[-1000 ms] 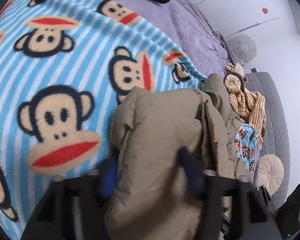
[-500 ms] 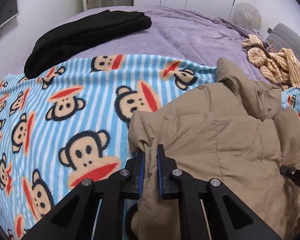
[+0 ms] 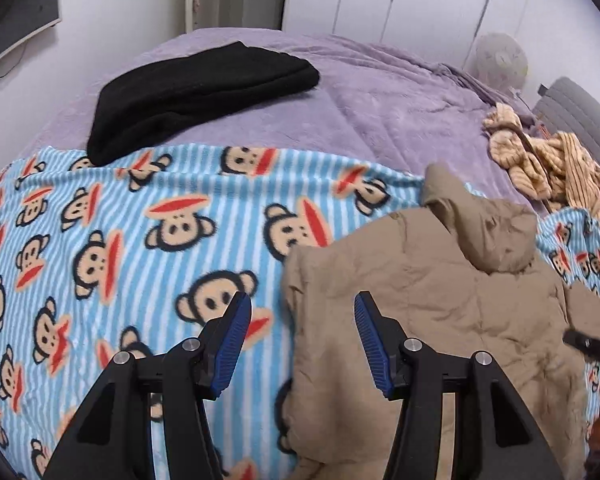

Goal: Fold large clothes

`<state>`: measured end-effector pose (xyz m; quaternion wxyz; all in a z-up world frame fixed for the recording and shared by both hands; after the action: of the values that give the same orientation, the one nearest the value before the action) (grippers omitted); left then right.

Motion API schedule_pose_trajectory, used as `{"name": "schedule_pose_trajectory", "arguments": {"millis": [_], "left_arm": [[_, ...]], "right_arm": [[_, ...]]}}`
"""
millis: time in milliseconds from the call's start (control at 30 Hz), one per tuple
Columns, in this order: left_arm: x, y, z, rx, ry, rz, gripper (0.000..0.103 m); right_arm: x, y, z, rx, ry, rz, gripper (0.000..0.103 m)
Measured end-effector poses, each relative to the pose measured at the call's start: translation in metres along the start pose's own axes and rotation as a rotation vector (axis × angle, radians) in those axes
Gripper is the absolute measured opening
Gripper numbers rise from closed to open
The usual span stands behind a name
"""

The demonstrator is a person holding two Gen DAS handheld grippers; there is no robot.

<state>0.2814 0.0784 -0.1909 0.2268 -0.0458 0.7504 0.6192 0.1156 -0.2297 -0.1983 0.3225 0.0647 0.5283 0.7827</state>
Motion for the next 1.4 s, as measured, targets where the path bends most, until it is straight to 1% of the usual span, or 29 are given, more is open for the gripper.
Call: {"name": "schedule_pose_trajectory", "arguments": {"millis": [33,100,133,167,200,233,267,300,333,367,400,467,533,667,733,767,800,833,900,1033,1133,1167,1267,1333,1367,1400], "left_arm": [[0.009,-0.008,-0.010,-0.017,-0.032,0.020,0.055],[0.029,-0.031,-0.023,-0.100,-0.082,0.061,0.055],[0.039,-0.044,-0.023,-0.136,-0.092,0.078,0.055],[0.049,-0.056,-0.020,-0.149,-0.084,0.093,0.056],[0.056,-0.065,-0.016,-0.141,-0.063,0.098,0.056],[0.060,-0.071,-0.012,-0.119,-0.042,0.092,0.057],[0.063,-0.074,-0.009,-0.103,-0.021,0.085,0.062],[0.064,-0.075,-0.005,-0.096,-0.002,0.086,0.067],[0.063,-0.076,-0.004,-0.089,0.003,0.088,0.067],[0.062,-0.077,-0.004,-0.085,-0.001,0.091,0.068],[0.062,-0.077,-0.005,-0.089,-0.013,0.090,0.069],[0.062,-0.078,-0.005,-0.097,-0.025,0.089,0.070],[0.060,-0.075,-0.005,-0.106,-0.016,0.096,0.070],[0.056,-0.059,-0.004,-0.164,-0.014,0.105,0.070],[0.056,-0.048,-0.006,-0.179,-0.026,0.101,0.070],[0.056,-0.042,-0.008,-0.177,-0.032,0.099,0.070],[0.058,-0.035,-0.012,-0.172,-0.038,0.097,0.070],[0.060,-0.030,-0.016,-0.170,-0.044,0.097,0.070],[0.066,-0.021,-0.027,-0.161,-0.057,0.105,0.070],[0.083,-0.008,-0.062,-0.118,-0.086,0.135,0.070],[0.100,-0.004,-0.095,-0.092,-0.131,0.174,0.070],[0.106,-0.003,-0.105,-0.088,-0.147,0.181,0.070],[0.116,0.003,-0.135,-0.068,-0.177,0.183,0.070],[0.123,0.008,-0.153,-0.060,-0.182,0.183,0.093],[0.124,0.010,-0.160,-0.065,-0.179,0.171,0.103],[0.125,0.013,-0.168,-0.069,-0.189,0.161,0.103]], "right_arm": [[-0.012,-0.004,0.011,-0.004,0.057,0.005,0.023],[-0.029,-0.020,0.037,-0.017,0.175,0.027,0.023],[-0.031,-0.031,0.048,-0.007,0.240,0.051,0.023],[-0.031,-0.044,0.058,0.010,0.303,0.087,0.023],[-0.028,-0.058,0.062,0.032,0.347,0.118,0.022],[-0.021,-0.072,0.060,0.082,0.382,0.143,0.022],[-0.019,-0.081,0.052,0.130,0.395,0.154,0.022],[-0.017,-0.088,0.040,0.164,0.392,0.156,0.019],[-0.016,-0.091,0.025,0.173,0.361,0.150,0.019],[-0.015,-0.091,0.011,0.148,0.313,0.142,0.016],[-0.012,-0.088,0.000,0.112,0.266,0.132,0.011],[-0.010,-0.079,-0.020,0.051,0.166,0.125,0.006],[-0.007,-0.071,-0.033,0.016,0.088,0.120,0.006],[-0.004,-0.050,-0.053,0.048,0.001,0.076,0.006],[-0.005,-0.036,-0.065,0.072,-0.050,0.057,0.014],[-0.003,-0.029,-0.074,0.103,-0.076,0.053,0.014],[0.002,-0.023,-0.082,0.098,-0.094,0.050,0.014],[0.005,-0.015,-0.088,0.073,-0.117,0.048,0.014],[0.015,-0.004,-0.093,0.061,-0.134,0.050,0.014],[0.050,0.003,-0.094,0.036,-0.142,0.114,0.015],[0.070,0.012,-0.100,0.019,-0.171,0.127,0.022],[0.075,0.015,-0.101,0.011,-0.184,0.126,0.026],[0.087,0.023,-0.105,-0.013,-0.208,0.122,0.033],[0.092,0.031,-0.112,-0.025,-0.219,0.115,0.041],[0.093,0.035,-0.115,-0.026,-0.225,0.111,0.050],[0.093,0.039,-0.120,-0.024,-0.232,0.105,0.059]]}}
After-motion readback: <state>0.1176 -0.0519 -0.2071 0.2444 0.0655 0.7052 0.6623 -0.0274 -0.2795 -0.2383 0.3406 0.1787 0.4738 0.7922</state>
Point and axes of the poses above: each gripper's, at about its wrist camera, not at the fingertips, and y roughly against the way its jaws point, z to its left, x to its underside, the point moved 9 cm from there along -y, roughly the way its jaws point, and after that the axes turned 9 degrees about z, right-handed, at the moved point
